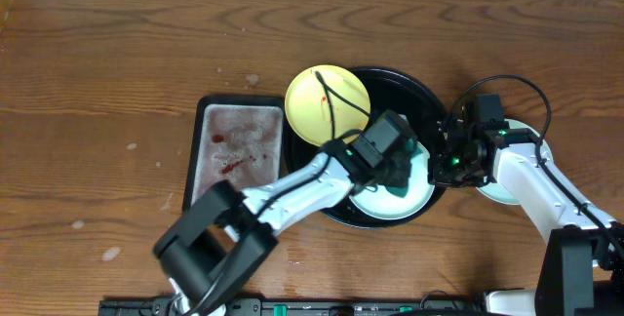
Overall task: Clean dirty plates on tray and stack at the side
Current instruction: 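Scrub the pale green plate with the sponge while the right gripper holds its rim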
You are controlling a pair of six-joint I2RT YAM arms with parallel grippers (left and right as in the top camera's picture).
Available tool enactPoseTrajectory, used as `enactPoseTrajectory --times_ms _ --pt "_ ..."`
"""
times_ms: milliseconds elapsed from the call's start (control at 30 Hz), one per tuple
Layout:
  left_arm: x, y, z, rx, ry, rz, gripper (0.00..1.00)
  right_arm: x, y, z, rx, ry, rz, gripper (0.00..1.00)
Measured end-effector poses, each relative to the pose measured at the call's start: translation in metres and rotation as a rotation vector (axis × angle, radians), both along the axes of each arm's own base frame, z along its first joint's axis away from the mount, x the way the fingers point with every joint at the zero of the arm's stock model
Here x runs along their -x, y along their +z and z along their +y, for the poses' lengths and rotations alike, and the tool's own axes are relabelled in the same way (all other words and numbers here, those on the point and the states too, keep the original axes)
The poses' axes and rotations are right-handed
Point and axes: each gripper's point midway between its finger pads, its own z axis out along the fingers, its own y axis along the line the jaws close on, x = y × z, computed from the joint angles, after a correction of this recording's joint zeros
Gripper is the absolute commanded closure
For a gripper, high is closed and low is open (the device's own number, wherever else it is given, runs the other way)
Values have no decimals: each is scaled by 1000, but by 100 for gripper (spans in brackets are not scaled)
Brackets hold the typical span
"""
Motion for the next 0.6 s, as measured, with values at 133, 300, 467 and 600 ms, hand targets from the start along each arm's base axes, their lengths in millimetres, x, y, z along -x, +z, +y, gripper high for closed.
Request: enactPoseTrajectory --times_ms 133,300,467,600 --pt "8 -16 -4 -23 -12 22 93 0 0 0 1 0 2 99" --pt "9 -26 12 -106 27 48 93 2 0 0 0 1 9 99" --pt "4 -32 34 -179 69 75 92 3 0 2 -10 5 10 99" --pt "-3 -35 48 -205 95 93 93 3 0 4 -12 8 10 99"
